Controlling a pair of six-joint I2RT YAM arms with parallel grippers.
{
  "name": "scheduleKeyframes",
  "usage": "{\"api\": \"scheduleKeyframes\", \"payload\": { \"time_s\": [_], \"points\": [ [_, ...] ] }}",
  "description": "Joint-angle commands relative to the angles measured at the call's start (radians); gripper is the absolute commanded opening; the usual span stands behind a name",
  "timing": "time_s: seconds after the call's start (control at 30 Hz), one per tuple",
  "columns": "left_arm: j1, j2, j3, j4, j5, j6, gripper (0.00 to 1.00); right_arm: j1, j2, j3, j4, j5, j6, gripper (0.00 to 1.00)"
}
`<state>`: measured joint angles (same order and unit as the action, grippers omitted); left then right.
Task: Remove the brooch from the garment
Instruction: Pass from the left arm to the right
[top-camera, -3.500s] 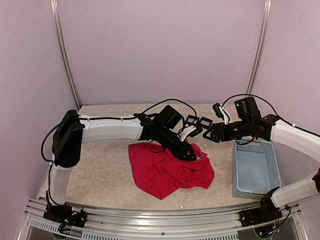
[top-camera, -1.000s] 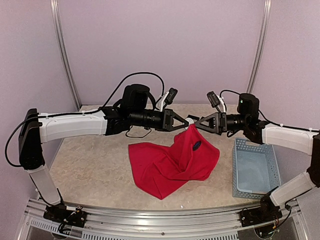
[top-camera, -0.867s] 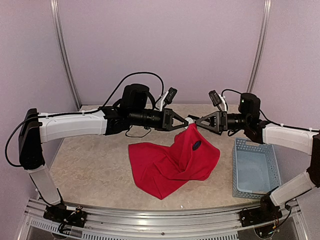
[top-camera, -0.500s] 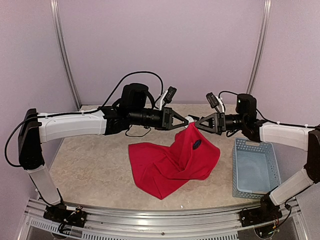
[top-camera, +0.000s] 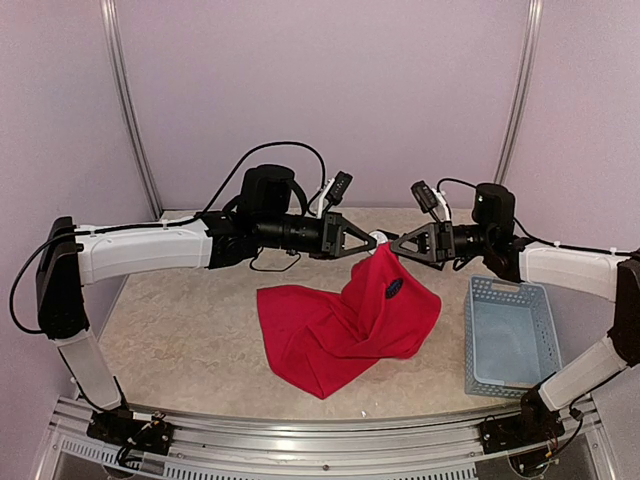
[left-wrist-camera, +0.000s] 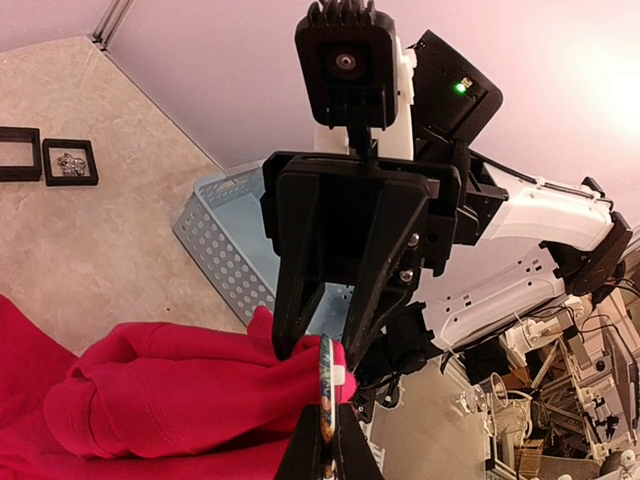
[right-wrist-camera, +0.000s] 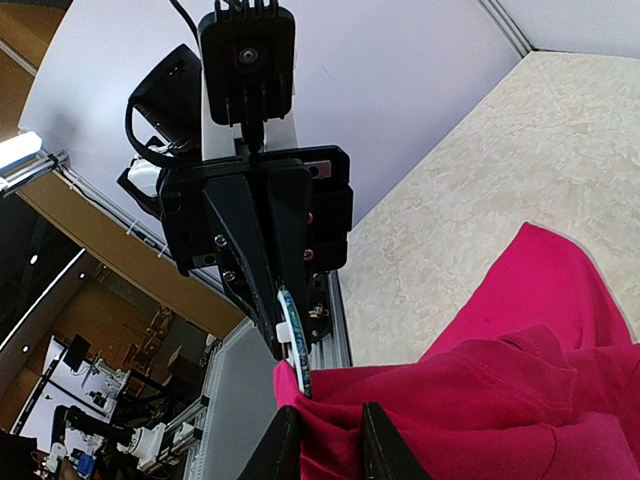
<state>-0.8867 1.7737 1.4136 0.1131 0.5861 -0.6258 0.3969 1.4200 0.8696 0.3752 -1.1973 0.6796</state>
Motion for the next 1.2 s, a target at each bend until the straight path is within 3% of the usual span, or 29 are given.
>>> {"api": "scheduleKeyframes", "payload": {
  "time_s": [0.0, 0.13, 0.33, 0.53, 0.67, 0.7, 0.83, 0.9, 1.0, 1.17],
  "points": [
    [0.005, 0.003, 0.034, 0.053, 0.039, -0.016, 0.00, 0.017, 0.019, 0.016, 0.051, -0.039, 0.053, 0.27],
    [0.006, 0.014, 0.044, 0.053, 0.049, -0.016, 0.00, 0.029, 0.033, 0.033, 0.039, -0.049, 0.049, 0.28],
    [0.011, 0.025, 0.058, 0.046, 0.064, -0.017, 0.00, 0.041, 0.045, 0.051, 0.047, -0.050, 0.061, 0.19],
    [0.016, 0.045, 0.075, 0.028, 0.071, -0.017, 0.00, 0.043, 0.064, 0.066, 0.090, -0.045, 0.096, 0.00],
    [0.018, 0.049, 0.076, 0.019, 0.073, -0.017, 0.00, 0.044, 0.058, 0.068, 0.088, -0.033, 0.088, 0.00],
    [0.018, 0.048, 0.075, 0.012, 0.073, -0.015, 0.04, 0.043, 0.055, 0.071, 0.077, -0.033, 0.080, 0.00],
    [0.024, 0.030, 0.055, -0.008, 0.049, -0.003, 0.57, 0.043, 0.050, 0.121, -0.152, -0.030, -0.088, 0.00],
    [0.029, 0.009, 0.035, -0.011, 0.038, 0.003, 0.69, 0.044, 0.052, 0.165, -0.341, -0.021, -0.229, 0.00],
    [0.033, -0.010, 0.028, -0.052, 0.032, 0.028, 0.81, 0.045, 0.067, 0.246, -0.649, -0.002, -0.453, 0.00],
    [0.034, -0.012, 0.065, -0.194, 0.053, 0.092, 0.80, 0.044, 0.127, 0.374, -1.082, 0.045, -0.781, 0.00]
  ]
}}
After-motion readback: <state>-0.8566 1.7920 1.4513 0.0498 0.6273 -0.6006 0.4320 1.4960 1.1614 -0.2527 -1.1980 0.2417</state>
